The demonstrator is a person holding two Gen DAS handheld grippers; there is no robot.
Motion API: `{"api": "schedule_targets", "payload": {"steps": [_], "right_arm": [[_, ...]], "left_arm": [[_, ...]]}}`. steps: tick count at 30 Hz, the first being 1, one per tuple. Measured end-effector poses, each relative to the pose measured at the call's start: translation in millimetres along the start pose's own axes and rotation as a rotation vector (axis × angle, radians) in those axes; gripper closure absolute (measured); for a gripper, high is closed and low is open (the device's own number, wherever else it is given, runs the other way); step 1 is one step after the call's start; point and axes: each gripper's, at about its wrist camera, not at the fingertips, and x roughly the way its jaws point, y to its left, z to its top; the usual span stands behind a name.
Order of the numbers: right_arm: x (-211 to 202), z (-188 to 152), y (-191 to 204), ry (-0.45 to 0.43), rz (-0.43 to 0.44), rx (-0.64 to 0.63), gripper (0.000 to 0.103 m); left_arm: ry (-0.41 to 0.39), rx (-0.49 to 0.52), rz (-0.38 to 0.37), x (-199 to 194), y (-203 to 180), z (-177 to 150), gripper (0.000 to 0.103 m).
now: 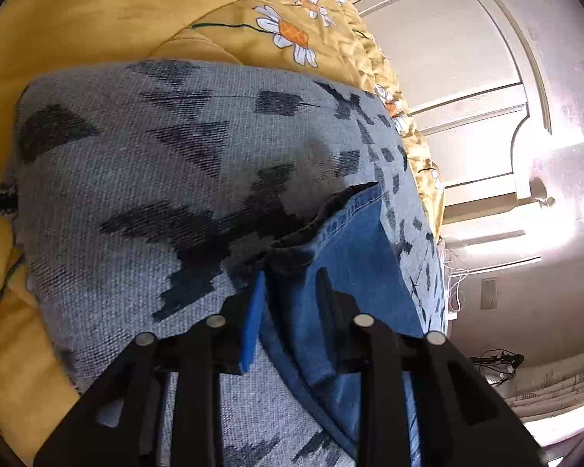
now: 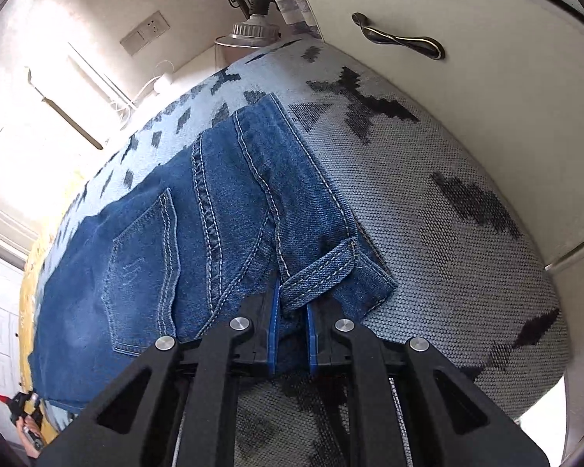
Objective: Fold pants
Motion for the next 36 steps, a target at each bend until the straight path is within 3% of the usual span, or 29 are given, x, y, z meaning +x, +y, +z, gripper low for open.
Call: {"api": "schedule_targets", "payload": {"steps": [3,4,5,6,7,9,11,14,15,18,22,28,36], "right_arm": [[-2.1,0.0,5.6,-0.010,-0.058,-0.042,0.089],[-6.2,-0.6,7.0,-0.024,-0.081,-0.049,0.084],[-11.2,-1.9,7.6,-0.042,-0.105,-0.052,0.070],[-18.0,-4.2,8.2,-0.064,-0.140,-0.052,0.051],[-28.5,-8.2,7.7,-0.099,-0.169,-0.048,0.045],[-49.3,-18.7,6.5,-0.144,-0.180,-0.032,0.043],[-68.4,-31.6,8.1,-0.169,-0.112,-0.006,0.043],[-78.6,-64.3,31.3,-0.099,0.137,0.030,0.043],[-73.9,-76.6,44.9,-0.048,0.238,0.026,0.043],[-49.8,-106.0,77.0,0.089,0.433,0.071,0.043],[-16.8,-125.1,104.1,0.201,0.549,0.134,0.043],[8.8,-132.3,113.7,0.261,0.535,0.157,0.043],[17.5,-135.1,127.4,0.248,0.514,0.118,0.043]], "left_arm": [[-0.039,0.011,-0.010,-17.8,-2.4,-20.1,0.068],[-0.031,0.017,-0.052,-23.1,-7.1,-32.5,0.068],[-0.009,0.020,-0.107,-27.0,-13.0,-46.0,0.068],[0.034,0.032,-0.184,-27.5,-23.8,-66.5,0.068],[0.089,0.055,-0.242,-25.2,-36.8,-88.8,0.068],[0.220,0.119,-0.356,-14.1,-68.7,-145.2,0.068],[0.333,0.124,-0.447,0.8,-92.3,-194.1,0.068],[0.485,0.063,-0.518,34.3,-113.2,-248.3,0.068],[0.524,0.065,-0.512,46.4,-121.7,-264.3,0.068],[0.614,0.052,-0.487,73.9,-139.5,-298.2,0.068],[0.653,0.021,-0.456,93.3,-147.9,-320.7,0.068],[0.649,-0.001,-0.380,106.8,-141.3,-332.2,0.068],[0.612,0.007,-0.295,115.2,-144.8,-339.7,0.075]]}}
